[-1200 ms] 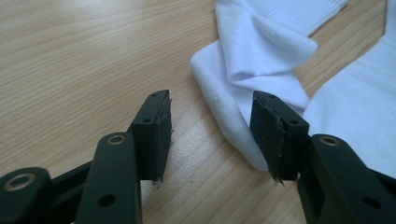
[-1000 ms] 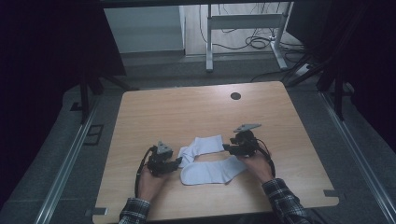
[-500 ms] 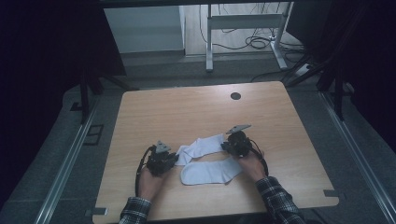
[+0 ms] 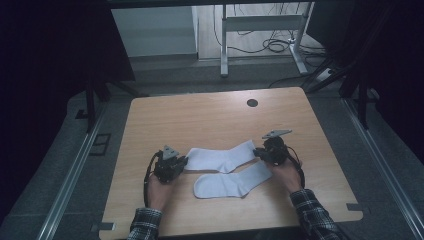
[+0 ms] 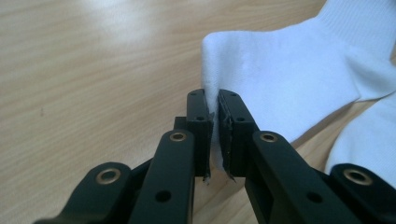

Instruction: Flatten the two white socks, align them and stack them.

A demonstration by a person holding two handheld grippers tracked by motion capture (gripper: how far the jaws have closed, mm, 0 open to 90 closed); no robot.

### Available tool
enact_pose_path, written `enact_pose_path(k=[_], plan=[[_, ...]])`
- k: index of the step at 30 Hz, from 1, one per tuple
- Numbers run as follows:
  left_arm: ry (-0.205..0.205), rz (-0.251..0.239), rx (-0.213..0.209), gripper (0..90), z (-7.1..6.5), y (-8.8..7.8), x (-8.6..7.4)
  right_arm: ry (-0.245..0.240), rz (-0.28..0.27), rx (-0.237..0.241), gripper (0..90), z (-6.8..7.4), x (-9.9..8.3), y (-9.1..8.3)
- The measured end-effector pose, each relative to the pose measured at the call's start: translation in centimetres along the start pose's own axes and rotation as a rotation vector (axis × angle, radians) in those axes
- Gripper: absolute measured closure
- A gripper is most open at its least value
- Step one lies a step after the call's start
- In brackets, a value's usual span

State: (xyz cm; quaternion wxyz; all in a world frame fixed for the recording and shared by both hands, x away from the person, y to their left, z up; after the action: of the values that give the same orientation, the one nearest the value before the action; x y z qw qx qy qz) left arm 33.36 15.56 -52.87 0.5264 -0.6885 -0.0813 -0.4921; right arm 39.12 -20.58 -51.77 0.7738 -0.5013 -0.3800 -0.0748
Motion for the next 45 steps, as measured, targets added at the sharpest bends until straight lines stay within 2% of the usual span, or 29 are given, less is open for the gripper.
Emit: enact_pose_path(k=[2,6,10,15,21,25,28,32,37,38,40,43,45], plan=[[-0.007,-0.016,-0.012,83.4,0.0,-0.4,0.6,-0.004,-0.013,0.005,81.6,-0.1,0.2,-0.5],[0.003,-0.026,-0.034,83.3,-0.3,-1.5,1.6,-0.014,-0.026,0.009,81.7,0.1,0.6,-1.9],[0.029,-0.026,-0.051,83.2,-1.1,-2.7,2.3,-0.031,-0.044,0.014,82.0,0.1,0.6,-3.6],[0.064,-0.016,-0.074,82.6,-2.8,-4.6,2.7,-0.063,-0.043,0.031,82.0,0.6,0.4,-6.1],[0.100,0.008,-0.113,81.2,-5.0,-6.2,1.9,-0.086,-0.008,0.049,81.9,1.2,-1.0,-8.0],[0.109,0.026,-0.139,81.1,-6.3,-6.7,0.9,-0.092,0.034,0.063,81.9,1.3,-2.2,-8.2],[0.110,0.044,-0.148,81.1,-6.9,-6.1,0.1,-0.091,0.072,0.069,81.8,1.1,-3.0,-7.7],[0.126,0.097,-0.121,81.1,-7.1,-4.4,-0.8,-0.072,0.110,0.059,81.7,0.4,-3.7,-6.3],[0.118,0.130,-0.111,79.6,-7.0,-3.0,-1.9,-0.063,0.144,0.045,79.7,-0.3,-4.5,-4.9],[0.113,0.135,-0.103,77.2,-7.0,-2.9,-2.1,-0.059,0.145,0.043,77.9,-0.4,-4.6,-4.7],[0.112,0.125,-0.068,65.4,-7.0,-2.9,-2.2,-0.061,0.130,0.032,72.8,-0.4,-4.6,-4.8],[0.093,0.077,-0.034,53.2,-6.7,-3.7,-1.7,-0.068,0.073,0.022,66.9,-0.3,-4.0,-5.7],[0.075,0.065,-0.043,50.6,-6.6,-3.8,-1.5,-0.065,0.038,0.024,63.9,-0.3,-3.6,-6.2]])
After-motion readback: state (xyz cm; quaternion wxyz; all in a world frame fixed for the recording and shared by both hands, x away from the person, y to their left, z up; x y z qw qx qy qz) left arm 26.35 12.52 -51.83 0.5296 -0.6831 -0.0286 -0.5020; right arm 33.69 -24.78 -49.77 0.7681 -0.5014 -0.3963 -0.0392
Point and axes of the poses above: each handheld gripper's, and its own axes: y roughly forward along the jaws, x roughly out of its top, z roughly to its left, the point moved 1 cm from there along y, roughly forward along the jaws, and after that the axes turned 8 degrees about y, right-handed, at the moved point
